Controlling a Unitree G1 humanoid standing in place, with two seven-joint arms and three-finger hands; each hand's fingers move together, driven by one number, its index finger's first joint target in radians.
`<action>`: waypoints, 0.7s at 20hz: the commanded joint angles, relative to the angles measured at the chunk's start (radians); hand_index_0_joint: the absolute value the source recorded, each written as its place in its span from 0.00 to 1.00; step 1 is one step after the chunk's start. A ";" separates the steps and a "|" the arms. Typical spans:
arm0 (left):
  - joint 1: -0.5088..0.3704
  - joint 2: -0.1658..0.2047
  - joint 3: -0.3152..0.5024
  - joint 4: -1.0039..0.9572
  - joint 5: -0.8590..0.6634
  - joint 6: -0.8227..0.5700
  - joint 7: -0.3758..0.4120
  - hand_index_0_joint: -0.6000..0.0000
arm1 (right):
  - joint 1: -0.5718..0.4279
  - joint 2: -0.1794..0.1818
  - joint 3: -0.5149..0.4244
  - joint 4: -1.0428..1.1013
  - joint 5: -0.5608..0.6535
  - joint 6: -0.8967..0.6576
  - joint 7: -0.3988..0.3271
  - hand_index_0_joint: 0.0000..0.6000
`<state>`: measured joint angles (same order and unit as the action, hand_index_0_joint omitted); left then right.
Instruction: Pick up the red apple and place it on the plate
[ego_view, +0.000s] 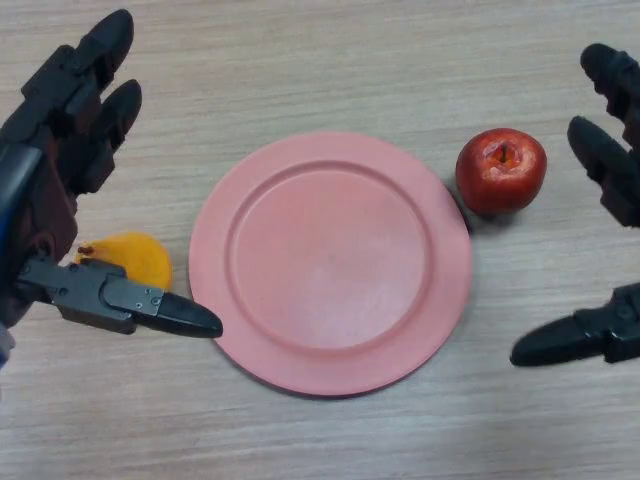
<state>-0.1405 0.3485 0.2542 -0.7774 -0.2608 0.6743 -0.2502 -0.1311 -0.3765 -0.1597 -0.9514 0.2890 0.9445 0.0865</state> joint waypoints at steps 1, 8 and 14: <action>-0.019 0.042 0.070 -0.033 0.013 -0.197 0.046 1.00 | -0.015 0.003 -0.051 -0.037 -0.108 -0.173 0.070 0.00; 0.015 0.017 0.064 -0.027 0.110 -0.253 0.021 1.00 | -0.044 0.047 -0.113 -0.031 -0.088 -0.141 0.081 0.00; 0.038 0.017 0.075 -0.061 0.071 -0.230 0.019 1.00 | -0.044 0.019 -0.129 0.000 -0.069 -0.166 0.040 0.00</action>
<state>-0.0866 0.3290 0.2559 -0.7909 -0.1838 0.5578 -0.2438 -0.1510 -0.3224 -0.2265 -0.8921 0.2117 0.9092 0.1551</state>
